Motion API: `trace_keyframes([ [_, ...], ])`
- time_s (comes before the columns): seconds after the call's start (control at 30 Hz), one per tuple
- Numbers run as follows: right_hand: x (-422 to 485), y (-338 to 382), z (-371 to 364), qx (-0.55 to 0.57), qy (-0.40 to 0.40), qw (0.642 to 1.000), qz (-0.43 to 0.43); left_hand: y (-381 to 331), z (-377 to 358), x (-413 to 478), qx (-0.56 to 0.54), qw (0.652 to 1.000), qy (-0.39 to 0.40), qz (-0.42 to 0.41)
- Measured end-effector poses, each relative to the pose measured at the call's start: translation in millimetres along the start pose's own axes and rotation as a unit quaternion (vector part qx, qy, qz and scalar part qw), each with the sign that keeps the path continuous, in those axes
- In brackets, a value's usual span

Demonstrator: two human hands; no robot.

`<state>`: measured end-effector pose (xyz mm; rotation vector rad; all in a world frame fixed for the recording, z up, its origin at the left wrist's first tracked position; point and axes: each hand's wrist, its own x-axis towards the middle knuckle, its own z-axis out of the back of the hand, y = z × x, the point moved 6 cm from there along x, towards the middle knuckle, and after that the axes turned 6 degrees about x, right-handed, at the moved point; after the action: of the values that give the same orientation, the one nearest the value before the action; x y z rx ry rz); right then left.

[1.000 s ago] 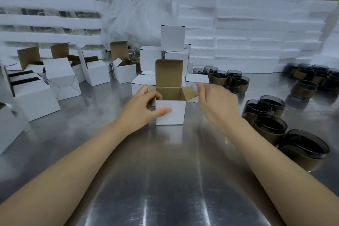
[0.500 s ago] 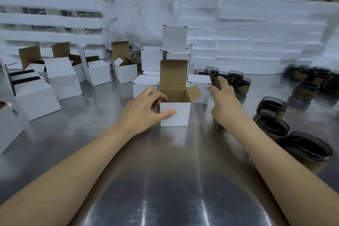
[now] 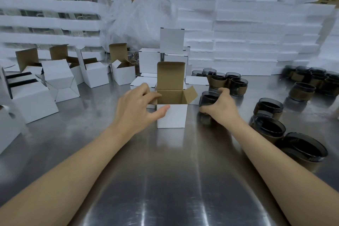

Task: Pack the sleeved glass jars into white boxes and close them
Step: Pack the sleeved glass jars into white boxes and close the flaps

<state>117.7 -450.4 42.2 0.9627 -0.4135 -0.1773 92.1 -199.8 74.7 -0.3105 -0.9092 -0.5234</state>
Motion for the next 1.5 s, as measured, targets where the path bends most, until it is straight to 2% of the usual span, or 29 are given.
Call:
trace_keyframes([
  [0.13, -5, 18, 18, 0.138, -0.08, 0.987, 0.019, -4, 4, 2, 0.023, 0.998, -0.051, -0.028],
  [0.23, -13, 37, 22, 0.201, -0.082, 0.974, 0.067, -8, 6, 2, 0.043, 0.995, -0.083, -0.033],
  [0.4, -36, 67, 25, 0.199, -0.117, 0.955, 0.184, -22, 7, 1, 0.029, 0.994, -0.09, -0.051],
  [0.53, -47, 79, 13, 0.162, -0.089, 0.957, 0.223, -39, 10, -2, -0.014, 0.992, -0.089, -0.083],
  [0.67, -58, 84, -2, 0.174, -0.054, 0.949, 0.255, -54, 11, -3, -0.017, 0.987, -0.092, -0.131],
  [0.87, -69, 84, -30, 0.131, 0.083, 0.951, 0.267, -45, 4, -2, -0.077, 0.994, -0.035, -0.067],
  [0.93, -70, 83, -31, 0.131, 0.106, 0.947, 0.273, -36, -1, -2, -0.105, 0.994, -0.016, -0.032],
  [1.07, -66, 81, -26, 0.156, 0.077, 0.941, 0.289, -21, -9, -4, -0.206, 0.976, 0.005, 0.065],
  [1.13, -65, 81, -24, 0.157, 0.05, 0.936, 0.311, -18, -10, -5, -0.234, 0.969, 0.006, 0.084],
  [1.27, -63, 81, -24, 0.136, 0.028, 0.926, 0.35, -14, -11, -5, -0.202, 0.976, 0.012, 0.079],
  [1.5, -60, 79, -24, 0.152, 0.053, 0.929, 0.334, -8, -15, -7, -0.151, 0.981, 0.049, 0.112],
])
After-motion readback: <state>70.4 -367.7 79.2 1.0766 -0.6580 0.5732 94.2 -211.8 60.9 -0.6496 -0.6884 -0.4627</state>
